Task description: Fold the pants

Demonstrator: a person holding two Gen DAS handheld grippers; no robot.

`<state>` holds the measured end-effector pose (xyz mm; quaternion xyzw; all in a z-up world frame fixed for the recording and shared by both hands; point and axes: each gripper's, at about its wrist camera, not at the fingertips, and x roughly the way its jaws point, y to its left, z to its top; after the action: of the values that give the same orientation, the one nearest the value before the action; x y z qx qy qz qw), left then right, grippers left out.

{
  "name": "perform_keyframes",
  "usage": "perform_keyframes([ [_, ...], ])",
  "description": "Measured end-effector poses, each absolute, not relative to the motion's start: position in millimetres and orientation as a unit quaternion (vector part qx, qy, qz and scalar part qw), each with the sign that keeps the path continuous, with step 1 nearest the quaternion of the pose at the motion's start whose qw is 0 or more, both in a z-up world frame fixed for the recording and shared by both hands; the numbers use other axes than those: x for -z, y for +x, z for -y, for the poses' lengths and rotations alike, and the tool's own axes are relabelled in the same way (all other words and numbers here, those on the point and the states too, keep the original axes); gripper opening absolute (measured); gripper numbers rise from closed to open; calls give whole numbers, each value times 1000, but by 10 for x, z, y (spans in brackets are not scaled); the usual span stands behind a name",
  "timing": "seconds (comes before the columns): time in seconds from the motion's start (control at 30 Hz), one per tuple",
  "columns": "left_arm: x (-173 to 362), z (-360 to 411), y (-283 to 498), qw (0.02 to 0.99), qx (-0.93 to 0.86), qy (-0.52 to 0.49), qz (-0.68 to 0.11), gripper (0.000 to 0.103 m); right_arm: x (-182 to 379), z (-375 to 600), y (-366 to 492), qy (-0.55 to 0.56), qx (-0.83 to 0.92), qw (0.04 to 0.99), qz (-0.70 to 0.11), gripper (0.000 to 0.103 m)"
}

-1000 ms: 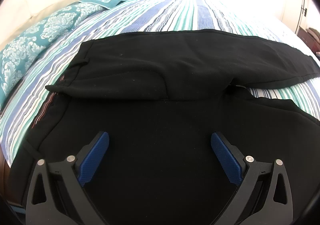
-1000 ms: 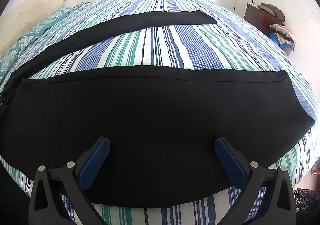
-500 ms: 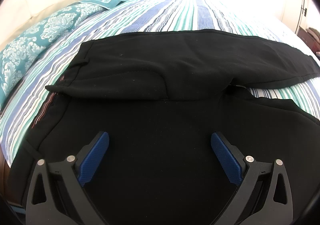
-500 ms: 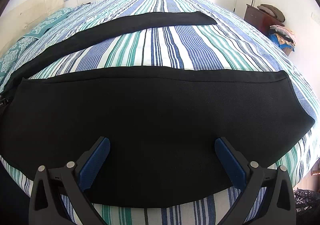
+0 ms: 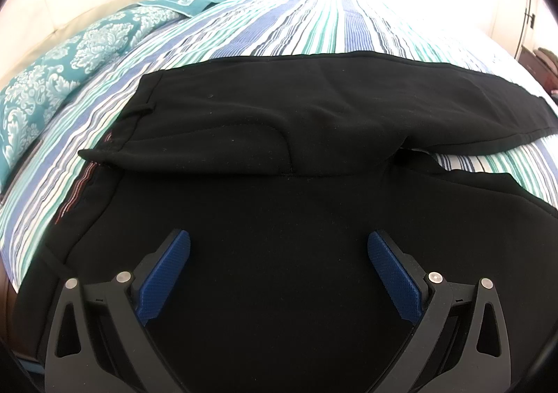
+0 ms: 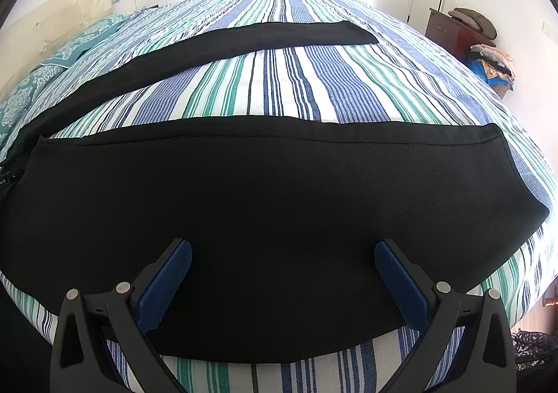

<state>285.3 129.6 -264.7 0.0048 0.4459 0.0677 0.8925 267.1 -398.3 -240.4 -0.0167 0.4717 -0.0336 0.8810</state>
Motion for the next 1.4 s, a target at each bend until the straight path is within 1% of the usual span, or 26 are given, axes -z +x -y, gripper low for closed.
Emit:
perform_keyframes([
  [1.4, 2593, -1267, 2907, 887, -75, 14, -455, 103, 2400, 3997, 2666, -16, 31, 883, -468, 103],
])
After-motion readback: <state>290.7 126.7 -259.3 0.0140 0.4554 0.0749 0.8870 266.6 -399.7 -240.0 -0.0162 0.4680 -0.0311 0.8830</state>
